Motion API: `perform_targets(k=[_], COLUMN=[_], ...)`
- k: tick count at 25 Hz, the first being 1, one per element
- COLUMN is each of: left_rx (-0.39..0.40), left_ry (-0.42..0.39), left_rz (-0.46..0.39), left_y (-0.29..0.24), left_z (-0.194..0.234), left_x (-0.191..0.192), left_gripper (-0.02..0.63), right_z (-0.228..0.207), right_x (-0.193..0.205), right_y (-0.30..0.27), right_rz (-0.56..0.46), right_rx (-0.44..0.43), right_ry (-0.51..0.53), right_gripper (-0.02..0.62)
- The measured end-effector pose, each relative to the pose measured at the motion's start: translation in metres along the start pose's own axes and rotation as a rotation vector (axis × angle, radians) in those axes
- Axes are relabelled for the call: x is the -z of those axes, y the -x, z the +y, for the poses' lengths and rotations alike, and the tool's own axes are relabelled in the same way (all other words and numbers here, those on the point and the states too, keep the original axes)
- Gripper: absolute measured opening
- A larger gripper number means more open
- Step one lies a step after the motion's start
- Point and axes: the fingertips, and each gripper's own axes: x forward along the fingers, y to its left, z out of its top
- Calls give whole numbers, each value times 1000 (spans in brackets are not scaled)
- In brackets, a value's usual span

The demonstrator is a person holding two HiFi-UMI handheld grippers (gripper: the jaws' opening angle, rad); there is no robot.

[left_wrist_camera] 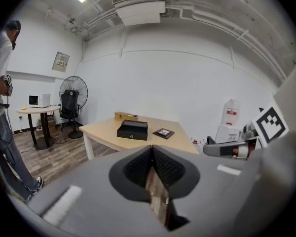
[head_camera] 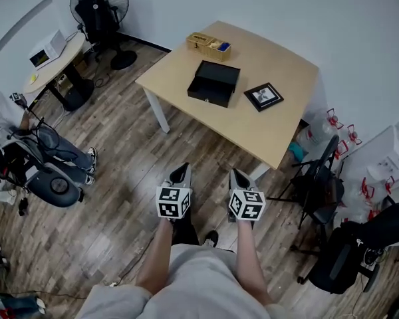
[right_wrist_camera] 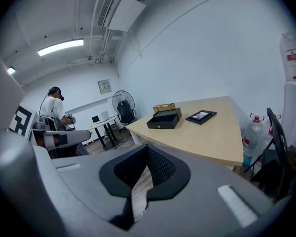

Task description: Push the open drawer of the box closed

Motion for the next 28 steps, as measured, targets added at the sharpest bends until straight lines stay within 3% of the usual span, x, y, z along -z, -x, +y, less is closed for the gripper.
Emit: perform_targets(k=[11, 21, 28], left_rx=[43, 147, 216], left_ry=[35, 68, -31], left_rz=[36, 41, 65], left_y=[-93, -208, -263], left_z=[47, 81, 104], left_x=[-30, -80, -97], left_gripper=[54, 54, 54], right_z=[-15, -46, -52], right_x=[-36, -92, -126], right_y=[-86, -161, -213], right_rz=[42, 56, 33], right_rx=[50, 169, 241], right_ry=[3, 24, 3], right_gripper=[2, 2, 2])
